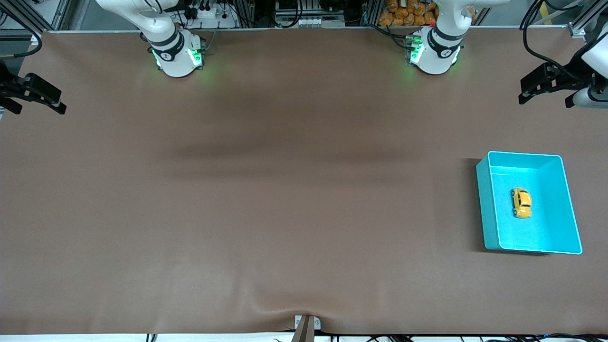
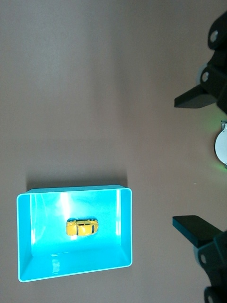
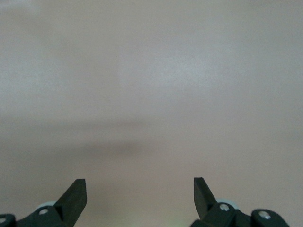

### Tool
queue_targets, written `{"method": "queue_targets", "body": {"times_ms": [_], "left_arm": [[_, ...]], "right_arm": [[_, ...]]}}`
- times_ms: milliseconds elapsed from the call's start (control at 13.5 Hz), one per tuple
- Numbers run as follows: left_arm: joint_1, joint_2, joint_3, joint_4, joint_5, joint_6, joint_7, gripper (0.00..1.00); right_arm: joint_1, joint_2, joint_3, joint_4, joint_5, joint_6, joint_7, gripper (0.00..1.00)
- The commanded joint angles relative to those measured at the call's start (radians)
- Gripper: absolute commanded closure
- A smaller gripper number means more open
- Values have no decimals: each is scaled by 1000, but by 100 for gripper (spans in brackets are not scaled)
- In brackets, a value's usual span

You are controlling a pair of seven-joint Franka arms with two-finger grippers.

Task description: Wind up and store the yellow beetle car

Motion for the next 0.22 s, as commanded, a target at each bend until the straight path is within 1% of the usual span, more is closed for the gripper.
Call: {"method": "queue_targets", "body": {"times_ms": [0,148], "left_arm": [[-6,-3,5,9,-6,4,16,0],[-6,-3,5,9,-6,2,15,0]], "right_arm": [[16,9,-9,17,-11,-5,8,0],[16,9,-9,17,-10,-4,8,0]]}}
